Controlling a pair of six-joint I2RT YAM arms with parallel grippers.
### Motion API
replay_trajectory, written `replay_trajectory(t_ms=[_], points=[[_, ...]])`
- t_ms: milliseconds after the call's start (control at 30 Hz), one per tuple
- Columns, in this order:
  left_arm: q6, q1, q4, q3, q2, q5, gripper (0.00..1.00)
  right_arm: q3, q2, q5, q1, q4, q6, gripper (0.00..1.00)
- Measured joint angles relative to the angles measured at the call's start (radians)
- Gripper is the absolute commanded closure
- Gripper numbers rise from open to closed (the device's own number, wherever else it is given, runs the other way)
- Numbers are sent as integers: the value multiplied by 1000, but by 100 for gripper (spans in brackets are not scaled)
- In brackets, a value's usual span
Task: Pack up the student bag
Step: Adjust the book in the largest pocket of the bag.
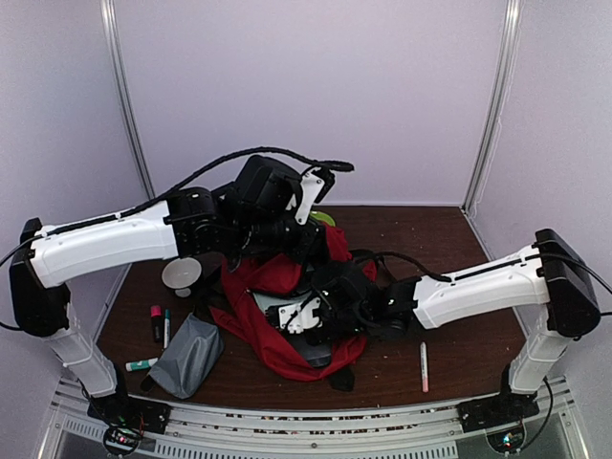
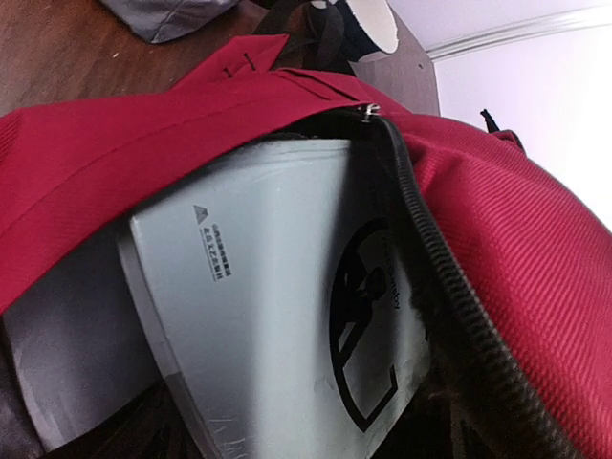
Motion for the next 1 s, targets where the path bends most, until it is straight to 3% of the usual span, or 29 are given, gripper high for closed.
replay_trajectory(t_ms=[233, 1000], points=[[0, 0, -9, -5, -19, 3, 100, 113, 125, 0, -47, 17, 19, 3], [10, 0, -17, -11, -33, -1, 100, 158, 253, 116, -89, 223, 110, 2]])
